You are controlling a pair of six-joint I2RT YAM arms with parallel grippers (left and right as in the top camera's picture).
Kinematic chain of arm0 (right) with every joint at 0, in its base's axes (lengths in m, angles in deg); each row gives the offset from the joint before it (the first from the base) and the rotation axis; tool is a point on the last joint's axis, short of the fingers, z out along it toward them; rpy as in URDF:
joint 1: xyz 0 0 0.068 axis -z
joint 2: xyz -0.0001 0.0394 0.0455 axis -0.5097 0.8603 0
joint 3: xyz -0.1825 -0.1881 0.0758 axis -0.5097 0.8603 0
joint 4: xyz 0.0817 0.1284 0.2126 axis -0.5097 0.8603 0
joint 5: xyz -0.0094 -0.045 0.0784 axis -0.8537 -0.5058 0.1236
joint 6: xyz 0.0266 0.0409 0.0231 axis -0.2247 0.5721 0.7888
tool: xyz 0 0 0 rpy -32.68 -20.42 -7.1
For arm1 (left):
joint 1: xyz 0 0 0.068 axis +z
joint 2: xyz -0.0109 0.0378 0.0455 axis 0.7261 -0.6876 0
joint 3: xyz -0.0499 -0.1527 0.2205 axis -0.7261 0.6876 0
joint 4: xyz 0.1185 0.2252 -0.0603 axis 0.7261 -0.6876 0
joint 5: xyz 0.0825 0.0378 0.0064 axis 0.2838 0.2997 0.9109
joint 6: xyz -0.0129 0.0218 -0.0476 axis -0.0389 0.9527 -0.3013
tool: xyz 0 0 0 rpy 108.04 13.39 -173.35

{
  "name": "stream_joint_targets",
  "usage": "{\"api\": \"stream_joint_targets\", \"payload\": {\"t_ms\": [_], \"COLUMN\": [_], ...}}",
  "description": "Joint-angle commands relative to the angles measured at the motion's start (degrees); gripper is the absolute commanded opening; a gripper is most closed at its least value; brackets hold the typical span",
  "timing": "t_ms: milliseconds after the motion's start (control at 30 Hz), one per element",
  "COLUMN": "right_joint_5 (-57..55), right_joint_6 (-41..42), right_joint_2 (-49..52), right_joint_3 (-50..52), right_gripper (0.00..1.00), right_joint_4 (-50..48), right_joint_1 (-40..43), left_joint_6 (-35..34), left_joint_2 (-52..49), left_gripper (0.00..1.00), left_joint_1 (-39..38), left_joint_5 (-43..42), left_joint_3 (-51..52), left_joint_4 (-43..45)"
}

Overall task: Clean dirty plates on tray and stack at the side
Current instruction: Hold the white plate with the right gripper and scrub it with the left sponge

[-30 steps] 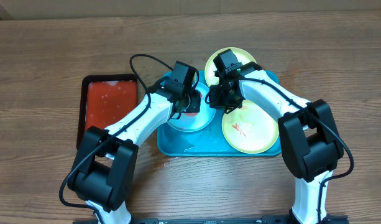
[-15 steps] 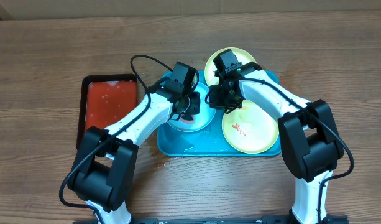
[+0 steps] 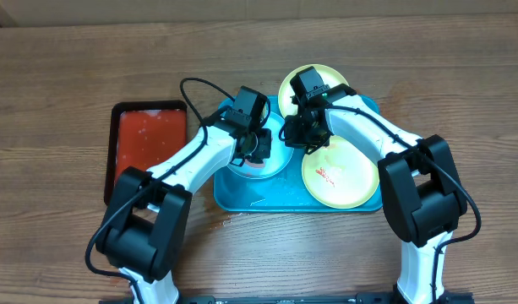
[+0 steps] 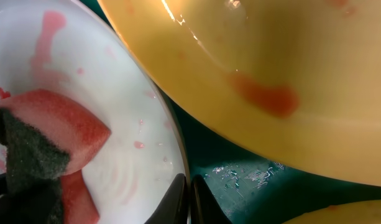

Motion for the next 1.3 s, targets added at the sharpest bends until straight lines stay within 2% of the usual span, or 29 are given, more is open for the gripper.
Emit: {"api": "stream_joint_targets", "payload": {"t_ms": [0, 67, 133, 300, 400, 633, 800, 933, 1033, 1167, 1233, 1267], "right_joint_5": [-2.01, -2.01, -2.01, -2.01, -2.01, -2.03, -2.03, -2.01, -2.01, -2.01, -2.01, -2.01], "right_joint_6": [0.11, 0.11, 0.11, 0.11, 0.11, 0.09, 0.09, 0.09, 0.09, 0.11, 0.13, 0.13], "right_joint_2": [-1.55, -1.55, -1.55, -1.55, -1.55, -1.55, -1.55, -1.55, -1.55, -1.55, -1.55, -1.55], "right_joint_3": [-0.92, -0.92, -0.92, -0.92, -0.92, -0.92, -0.9, -0.87, -0.87, -0.87, -0.87, -0.87], "right_gripper": [0.04, 0.04, 0.04, 0.04, 0.04, 0.04, 0.04, 0.04, 0.04, 0.04, 0.04, 0.04], "right_joint_4": [-0.44, -0.28, -0.2, -0.22, -0.22, -0.13, 0.17, 0.2, 0.17, 0.17, 0.15, 0.15], "right_joint_1": [0.0, 0.0, 0.0, 0.0, 0.0, 0.0, 0.0, 0.0, 0.0, 0.0, 0.0, 0.0], "left_joint_6": [0.9, 0.87, 0.9, 1.03, 2.21, 7.76, 8.87, 8.87, 8.5, 2.64, -2.14, -2.45], "left_joint_2": [-2.27, -2.93, -2.93, -2.86, -2.86, -2.89, -2.89, -2.86, -2.86, -2.93, -3.52, -3.72], "left_gripper": [0.16, 0.14, 0.04, 0.04, 0.04, 0.04, 0.04, 0.04, 0.04, 0.04, 0.04, 0.04], "left_joint_1": [-0.76, -0.76, -0.7, -0.66, -0.66, -0.52, 0.66, 1.14, 1.11, 1.11, 1.05, 0.98], "left_joint_5": [-0.85, -1.31, -1.22, -0.13, 5.03, 24.24, 28.04, 21.75, 8.83, -7.87, -9.92, -9.9], "left_joint_3": [0.11, 0.11, 0.11, -1.01, -1.86, -1.84, -1.84, -2.89, -4.52, -4.7, -4.63, -4.61], "left_joint_4": [0.9, 1.14, 1.38, 1.6, 0.68, 0.5, 2.23, 3.06, 3.15, 5.64, 5.97, 6.1]}}
